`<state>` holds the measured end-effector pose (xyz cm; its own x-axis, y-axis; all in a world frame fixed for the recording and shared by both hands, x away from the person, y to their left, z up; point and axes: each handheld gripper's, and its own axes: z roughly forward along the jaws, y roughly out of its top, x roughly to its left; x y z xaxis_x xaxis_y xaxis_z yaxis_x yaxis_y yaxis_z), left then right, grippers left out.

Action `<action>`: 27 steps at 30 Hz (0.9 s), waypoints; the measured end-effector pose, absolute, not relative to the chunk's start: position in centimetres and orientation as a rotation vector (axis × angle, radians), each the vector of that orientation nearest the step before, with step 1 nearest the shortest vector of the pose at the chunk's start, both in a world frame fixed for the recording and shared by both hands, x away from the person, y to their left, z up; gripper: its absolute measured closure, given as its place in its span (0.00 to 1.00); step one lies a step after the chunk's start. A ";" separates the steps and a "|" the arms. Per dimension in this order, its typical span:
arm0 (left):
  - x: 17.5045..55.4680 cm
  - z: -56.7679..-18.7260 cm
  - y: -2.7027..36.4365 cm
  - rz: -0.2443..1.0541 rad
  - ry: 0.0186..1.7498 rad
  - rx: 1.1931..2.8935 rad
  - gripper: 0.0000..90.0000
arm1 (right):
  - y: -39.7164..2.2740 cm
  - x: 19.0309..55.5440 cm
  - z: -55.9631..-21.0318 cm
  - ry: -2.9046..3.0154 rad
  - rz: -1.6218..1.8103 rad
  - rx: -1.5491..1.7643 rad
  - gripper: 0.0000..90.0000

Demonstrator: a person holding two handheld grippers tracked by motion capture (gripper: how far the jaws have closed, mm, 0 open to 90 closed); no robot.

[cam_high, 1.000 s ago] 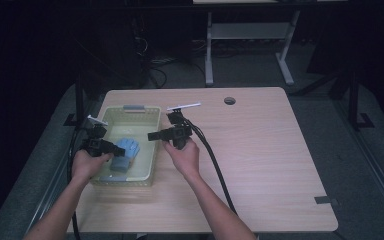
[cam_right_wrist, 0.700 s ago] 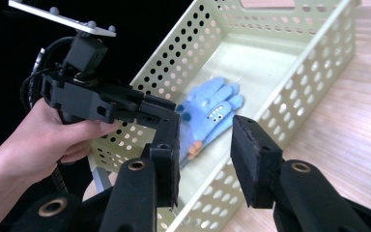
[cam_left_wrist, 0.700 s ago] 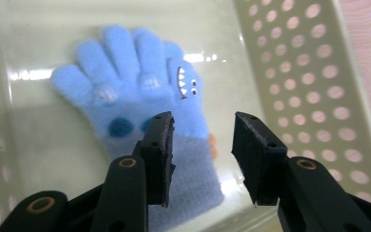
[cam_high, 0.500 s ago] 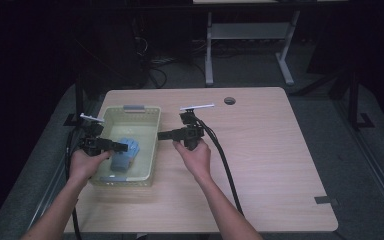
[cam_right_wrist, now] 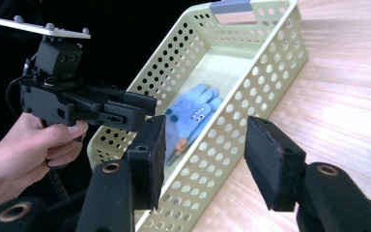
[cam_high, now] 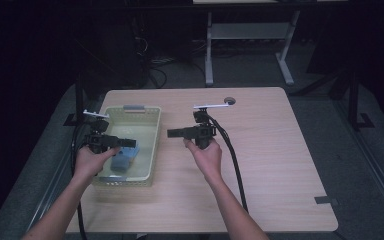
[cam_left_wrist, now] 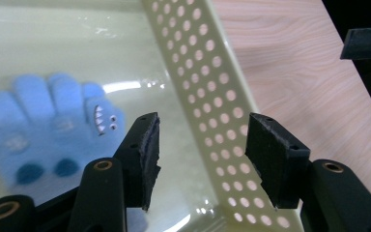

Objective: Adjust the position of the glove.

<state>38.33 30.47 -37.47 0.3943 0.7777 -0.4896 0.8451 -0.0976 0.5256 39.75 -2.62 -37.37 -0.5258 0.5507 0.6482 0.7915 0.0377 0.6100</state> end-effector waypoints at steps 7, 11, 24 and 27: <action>38.5 -37.5 29.9 -0.121 1.388 1.883 0.48 | -4.5 39.8 -37.3 -2.065 -1.490 -1.431 0.51; 38.6 -37.4 29.8 -0.131 1.381 1.863 0.46 | -5.2 39.8 -37.2 -2.063 -1.498 -1.443 0.50; 38.7 -37.0 28.4 -0.154 1.315 1.839 0.41 | -7.5 39.6 -37.4 -2.025 -1.518 -1.461 0.49; 38.6 -36.8 27.9 -0.153 1.307 1.840 0.41 | -8.2 39.5 -37.5 -2.011 -1.521 -1.466 0.49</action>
<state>38.65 27.88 -36.83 0.4460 0.7173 -0.5354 0.8218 -0.0912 0.5625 39.48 -8.21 -37.54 -0.4757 0.5681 0.6716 0.8009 -0.0359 0.5977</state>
